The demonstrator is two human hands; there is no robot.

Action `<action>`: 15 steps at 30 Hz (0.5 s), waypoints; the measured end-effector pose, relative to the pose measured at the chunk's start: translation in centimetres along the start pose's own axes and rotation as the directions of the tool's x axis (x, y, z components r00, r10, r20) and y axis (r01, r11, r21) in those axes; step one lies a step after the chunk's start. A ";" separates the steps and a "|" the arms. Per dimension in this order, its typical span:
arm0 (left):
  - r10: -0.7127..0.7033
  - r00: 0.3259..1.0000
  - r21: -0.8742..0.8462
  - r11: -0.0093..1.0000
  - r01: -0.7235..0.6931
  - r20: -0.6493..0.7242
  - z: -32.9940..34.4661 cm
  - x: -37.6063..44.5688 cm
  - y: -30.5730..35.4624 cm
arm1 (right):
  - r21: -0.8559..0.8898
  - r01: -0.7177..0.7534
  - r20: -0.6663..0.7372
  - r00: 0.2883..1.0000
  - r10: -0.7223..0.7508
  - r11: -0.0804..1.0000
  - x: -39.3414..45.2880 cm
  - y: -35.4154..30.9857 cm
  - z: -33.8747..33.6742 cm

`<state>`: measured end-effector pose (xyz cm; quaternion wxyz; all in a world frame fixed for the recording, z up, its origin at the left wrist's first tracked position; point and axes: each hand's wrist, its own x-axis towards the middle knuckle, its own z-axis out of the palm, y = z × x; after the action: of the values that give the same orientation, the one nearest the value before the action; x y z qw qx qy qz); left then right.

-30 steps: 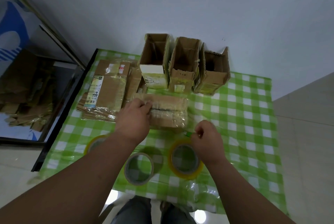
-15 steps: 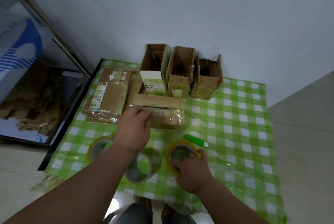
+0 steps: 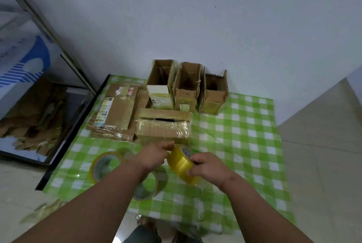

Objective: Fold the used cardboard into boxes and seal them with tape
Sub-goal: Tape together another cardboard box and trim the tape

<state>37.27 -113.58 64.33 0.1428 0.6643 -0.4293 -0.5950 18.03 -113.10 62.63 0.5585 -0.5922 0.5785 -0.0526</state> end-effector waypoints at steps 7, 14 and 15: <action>0.117 0.986 0.042 0.993 -0.112 -0.118 -0.3 -0.6 1.2 | 0.117 0.042 -0.019 0.999 -0.040 0.992 -0.7 -1.5 -0.8; 0.160 0.971 0.042 0.987 -0.155 -0.178 -0.8 -0.8 1.9 | 0.251 0.048 -0.081 0.996 -0.029 0.967 -0.6 -2.5 -0.8; 0.164 0.969 0.033 0.986 -0.161 -0.184 -0.9 -0.9 1.9 | 0.267 0.047 -0.097 0.995 -0.021 0.963 -0.5 -2.6 -0.7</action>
<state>37.43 -114.35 66.47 0.2246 0.6808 -0.4722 -0.5129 18.99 -113.92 65.07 0.6050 -0.5177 0.5813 -0.1677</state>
